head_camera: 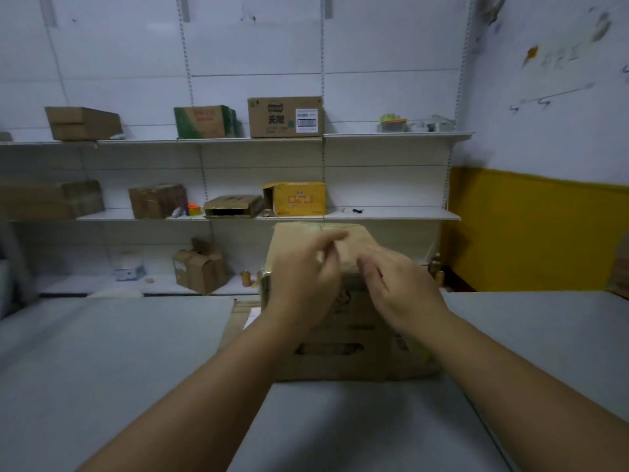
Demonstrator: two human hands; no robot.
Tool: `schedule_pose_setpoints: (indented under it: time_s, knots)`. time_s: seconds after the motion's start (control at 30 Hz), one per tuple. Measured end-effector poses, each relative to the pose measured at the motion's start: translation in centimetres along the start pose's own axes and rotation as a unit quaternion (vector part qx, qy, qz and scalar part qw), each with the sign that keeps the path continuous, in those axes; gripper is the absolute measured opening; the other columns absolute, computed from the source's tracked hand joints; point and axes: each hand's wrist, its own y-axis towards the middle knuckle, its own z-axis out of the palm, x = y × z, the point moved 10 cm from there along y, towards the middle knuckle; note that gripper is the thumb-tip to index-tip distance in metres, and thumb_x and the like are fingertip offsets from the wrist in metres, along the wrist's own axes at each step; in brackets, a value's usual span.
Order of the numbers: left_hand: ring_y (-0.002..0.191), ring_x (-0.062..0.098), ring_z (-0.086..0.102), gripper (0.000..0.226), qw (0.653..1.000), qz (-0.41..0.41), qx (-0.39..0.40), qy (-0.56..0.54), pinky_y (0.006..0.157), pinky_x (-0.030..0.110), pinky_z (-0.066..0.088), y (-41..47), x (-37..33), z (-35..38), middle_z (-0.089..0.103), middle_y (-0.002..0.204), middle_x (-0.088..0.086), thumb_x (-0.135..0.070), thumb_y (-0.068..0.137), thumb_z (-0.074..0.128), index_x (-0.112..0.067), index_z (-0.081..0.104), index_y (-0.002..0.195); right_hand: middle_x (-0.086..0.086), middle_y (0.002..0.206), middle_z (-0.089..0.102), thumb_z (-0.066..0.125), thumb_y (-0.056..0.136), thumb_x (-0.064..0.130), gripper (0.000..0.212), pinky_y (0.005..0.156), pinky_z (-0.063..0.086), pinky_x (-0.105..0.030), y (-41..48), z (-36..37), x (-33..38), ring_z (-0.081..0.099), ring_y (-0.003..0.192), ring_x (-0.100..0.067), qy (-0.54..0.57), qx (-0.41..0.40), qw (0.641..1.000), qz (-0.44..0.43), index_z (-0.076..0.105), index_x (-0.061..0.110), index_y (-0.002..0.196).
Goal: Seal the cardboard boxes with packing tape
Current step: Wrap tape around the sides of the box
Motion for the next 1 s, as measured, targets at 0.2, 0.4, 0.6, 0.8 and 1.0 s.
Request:
schedule_pose_setpoints:
  time_s: [0.2,0.4,0.6,0.8,1.0]
  knots:
    - [0.127,0.012,0.044,0.033,0.977,-0.165,-0.093,-0.1,0.101,0.02,0.039,-2.2,8.8,-2.4,0.057,0.124,-0.004,-0.023,0.099,0.038,-0.01,0.065,0.112,0.004,0.063,0.044,0.033,0.099,0.029,0.039,0.05,0.035,-0.03,0.2,-0.7,-0.5,0.047,0.069,-0.02,-0.018,-0.177,0.981,0.077,0.05,0.016,0.065]
    - [0.11,0.021,0.06,0.042,0.968,-0.167,-0.177,-0.068,0.09,0.033,0.05,-2.1,9.5,-3.2,0.072,0.098,0.007,-0.032,0.094,0.039,-0.01,0.074,0.083,-0.005,0.058,0.055,0.031,0.091,0.033,0.051,0.049,0.042,-0.034,-0.8,-0.3,-1.9,0.049,0.062,-0.021,0.055,-0.274,0.953,0.114,0.06,0.005,0.06]
    - [0.093,0.016,0.063,0.037,0.979,-0.151,-0.133,-0.03,0.082,0.036,0.051,-1.6,8.9,-3.2,0.071,0.093,0.001,-0.034,0.094,0.042,-0.018,0.073,0.083,0.005,0.066,0.05,0.035,0.097,0.036,0.043,0.05,0.032,-0.028,-0.2,-0.3,-0.7,0.052,0.068,-0.021,0.04,-0.166,0.982,0.08,0.059,0.012,0.07]
    - [0.092,0.007,0.062,0.033,0.981,-0.137,-0.115,-0.074,0.09,0.032,0.046,-1.1,9.9,-5.7,0.071,0.088,-0.001,-0.024,0.097,0.044,-0.017,0.07,0.079,0.001,0.101,0.064,0.052,0.095,0.029,0.021,0.07,0.042,-0.025,-5.4,-6.9,-7.5,0.059,0.095,-0.017,0.068,-0.151,0.978,0.125,0.066,0.015,0.103]
    - [0.1,0.016,0.061,0.035,0.985,-0.143,-0.094,0.022,0.097,0.048,0.044,-0.4,10.2,-7.1,0.069,0.101,0.0,-0.037,0.096,0.039,-0.025,0.068,0.08,-0.005,0.12,0.052,0.056,0.079,0.066,0.061,0.079,0.046,-0.031,-15.9,1.2,-16.7,0.054,0.103,-0.021,-0.164,0.218,0.898,0.346,0.045,0.019,0.116]
